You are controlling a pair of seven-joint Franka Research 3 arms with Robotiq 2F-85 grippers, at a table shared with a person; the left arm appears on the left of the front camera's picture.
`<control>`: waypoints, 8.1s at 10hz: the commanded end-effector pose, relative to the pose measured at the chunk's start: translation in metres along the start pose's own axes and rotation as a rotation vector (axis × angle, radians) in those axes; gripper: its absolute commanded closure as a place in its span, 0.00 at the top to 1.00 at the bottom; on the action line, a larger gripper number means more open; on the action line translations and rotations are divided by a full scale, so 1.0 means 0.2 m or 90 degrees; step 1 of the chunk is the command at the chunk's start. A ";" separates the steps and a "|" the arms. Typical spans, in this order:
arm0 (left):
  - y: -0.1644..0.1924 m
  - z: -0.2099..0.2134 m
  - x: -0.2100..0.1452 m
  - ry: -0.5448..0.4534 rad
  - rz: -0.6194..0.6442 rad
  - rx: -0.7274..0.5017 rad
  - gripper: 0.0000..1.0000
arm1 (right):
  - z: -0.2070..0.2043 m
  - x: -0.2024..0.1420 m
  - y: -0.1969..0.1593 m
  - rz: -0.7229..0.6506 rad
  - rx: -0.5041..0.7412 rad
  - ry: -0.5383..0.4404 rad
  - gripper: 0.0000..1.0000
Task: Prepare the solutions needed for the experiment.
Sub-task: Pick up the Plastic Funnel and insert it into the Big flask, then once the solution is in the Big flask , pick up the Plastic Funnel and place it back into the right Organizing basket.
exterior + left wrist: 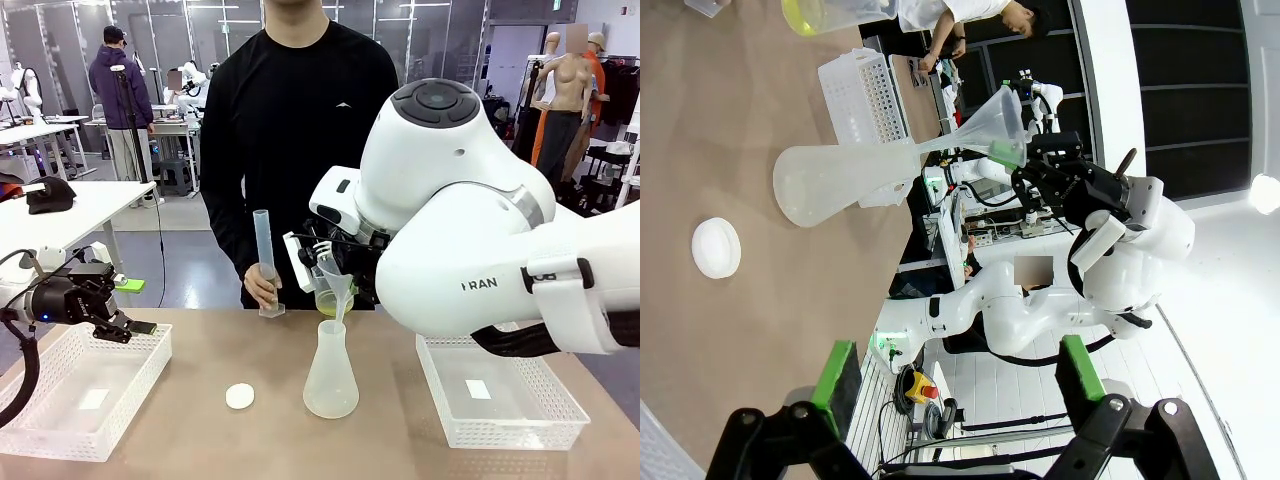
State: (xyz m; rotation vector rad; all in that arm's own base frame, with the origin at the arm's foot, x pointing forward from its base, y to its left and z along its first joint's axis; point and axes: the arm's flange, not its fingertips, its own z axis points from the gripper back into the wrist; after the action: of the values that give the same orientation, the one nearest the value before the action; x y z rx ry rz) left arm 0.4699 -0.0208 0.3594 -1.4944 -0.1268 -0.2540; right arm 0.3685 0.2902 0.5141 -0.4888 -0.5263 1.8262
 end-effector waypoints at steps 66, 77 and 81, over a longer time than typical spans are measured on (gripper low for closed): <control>-0.01 0.00 0.00 0.002 -0.007 0.002 1.00 | -0.13 -1.22 -0.01 -0.941 0.415 -0.266 0.64; -0.01 0.00 0.00 0.002 -0.007 0.002 1.00 | -0.69 -1.63 0.44 -1.342 0.754 -0.626 0.64; -0.01 0.00 0.00 0.002 -0.007 0.002 1.00 | -0.71 -1.59 0.46 -1.349 0.744 -0.634 0.64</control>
State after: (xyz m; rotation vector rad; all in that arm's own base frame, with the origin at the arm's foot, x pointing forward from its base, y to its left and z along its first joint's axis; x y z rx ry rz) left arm 0.4699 -0.0207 0.3595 -1.4943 -0.1272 -0.2540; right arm 0.4725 -0.0246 0.3652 1.4032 -0.1915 -0.1223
